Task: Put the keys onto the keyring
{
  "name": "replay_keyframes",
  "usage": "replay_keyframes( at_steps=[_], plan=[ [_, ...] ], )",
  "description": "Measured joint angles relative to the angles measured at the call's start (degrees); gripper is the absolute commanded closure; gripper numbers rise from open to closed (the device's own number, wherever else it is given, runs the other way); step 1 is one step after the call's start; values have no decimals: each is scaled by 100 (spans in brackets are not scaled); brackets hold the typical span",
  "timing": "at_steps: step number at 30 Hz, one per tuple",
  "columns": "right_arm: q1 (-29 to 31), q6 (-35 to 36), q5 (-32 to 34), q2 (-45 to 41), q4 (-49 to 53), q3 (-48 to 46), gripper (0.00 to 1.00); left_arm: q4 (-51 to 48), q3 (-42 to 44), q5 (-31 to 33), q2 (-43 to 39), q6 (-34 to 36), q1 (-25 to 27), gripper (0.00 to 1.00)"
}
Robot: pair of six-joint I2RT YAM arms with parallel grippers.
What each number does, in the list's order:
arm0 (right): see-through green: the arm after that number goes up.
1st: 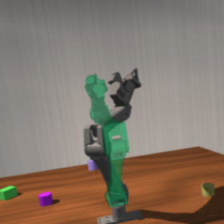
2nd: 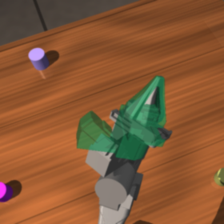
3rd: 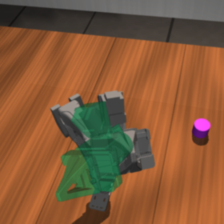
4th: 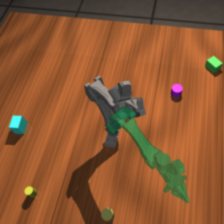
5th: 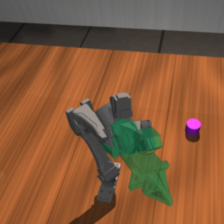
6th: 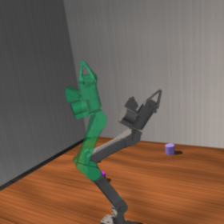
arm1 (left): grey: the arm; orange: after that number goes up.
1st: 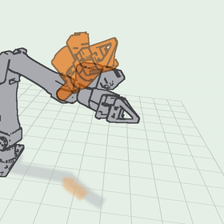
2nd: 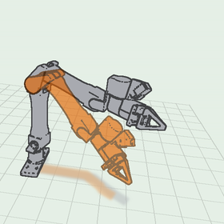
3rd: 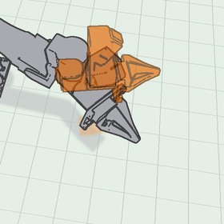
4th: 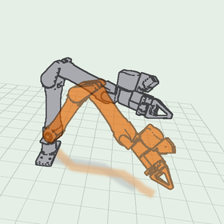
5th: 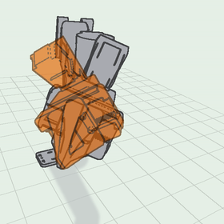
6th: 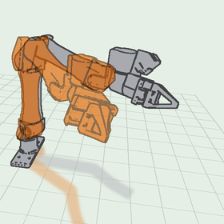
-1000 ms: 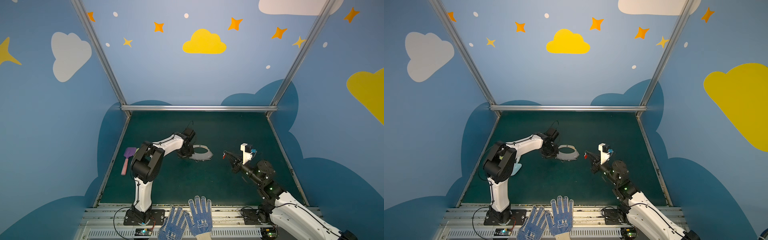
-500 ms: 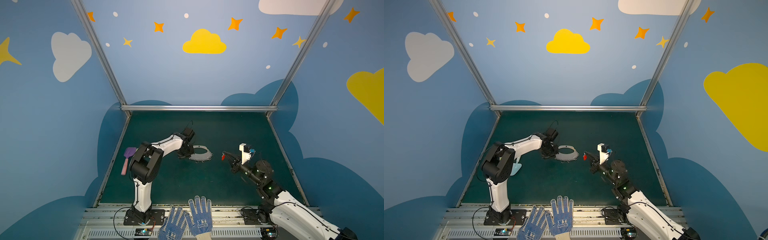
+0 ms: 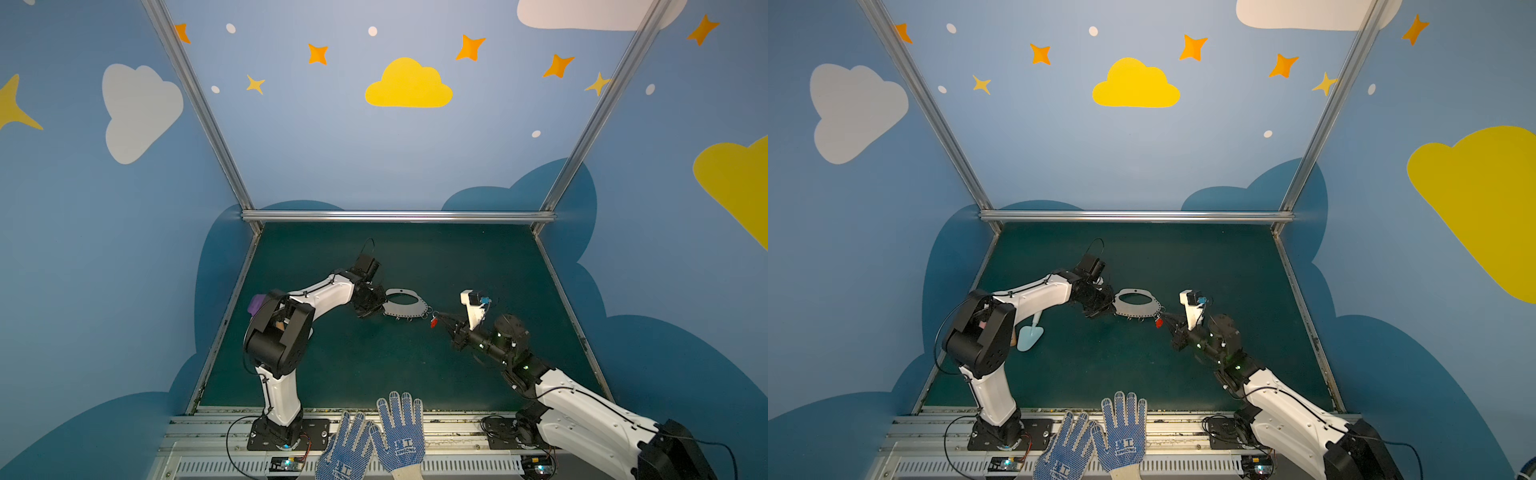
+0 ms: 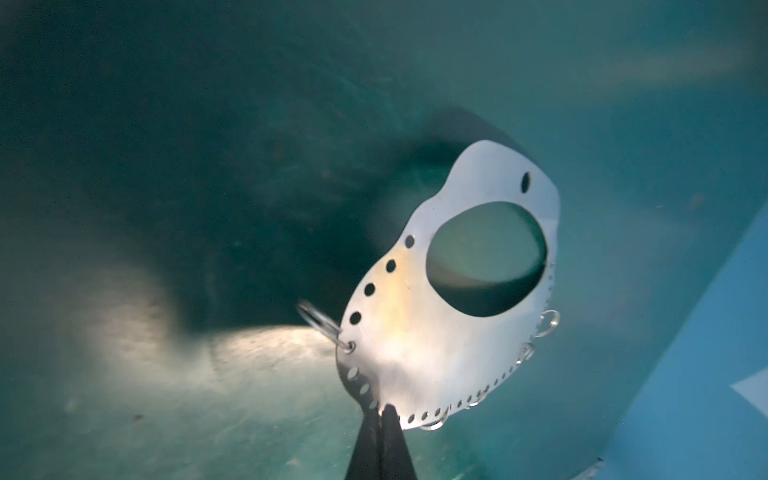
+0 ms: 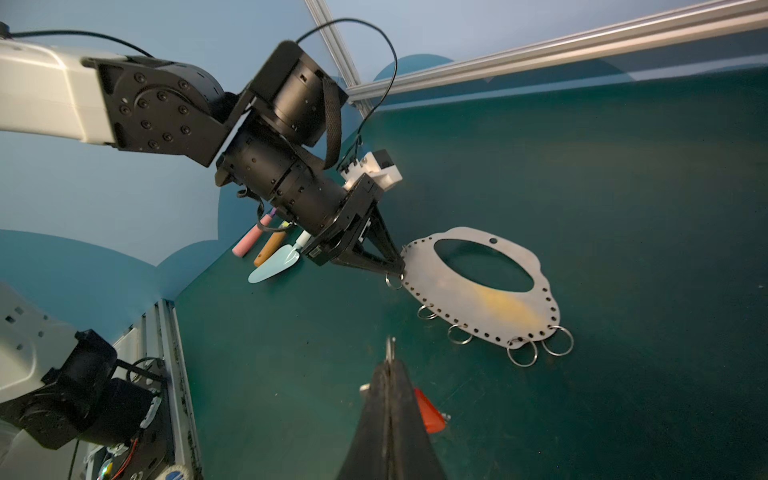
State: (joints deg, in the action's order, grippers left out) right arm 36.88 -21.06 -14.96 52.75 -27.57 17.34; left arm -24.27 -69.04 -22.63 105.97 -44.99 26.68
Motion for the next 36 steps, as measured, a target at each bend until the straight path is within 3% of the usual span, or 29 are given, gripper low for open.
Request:
replay_keyframes(
  at_steps=[15,23,36],
  plan=[
    [114,-352,-214,1825,-1237,81,100,938,509,-339,-186,-629,7,96],
    [229,-717,-435,3342,-2138,542,100,1137,581,-385,-186,-723,9,96],
    [352,-1001,-743,4841,-3187,1139,100,1233,605,-417,-186,-800,9,96]
  ],
)
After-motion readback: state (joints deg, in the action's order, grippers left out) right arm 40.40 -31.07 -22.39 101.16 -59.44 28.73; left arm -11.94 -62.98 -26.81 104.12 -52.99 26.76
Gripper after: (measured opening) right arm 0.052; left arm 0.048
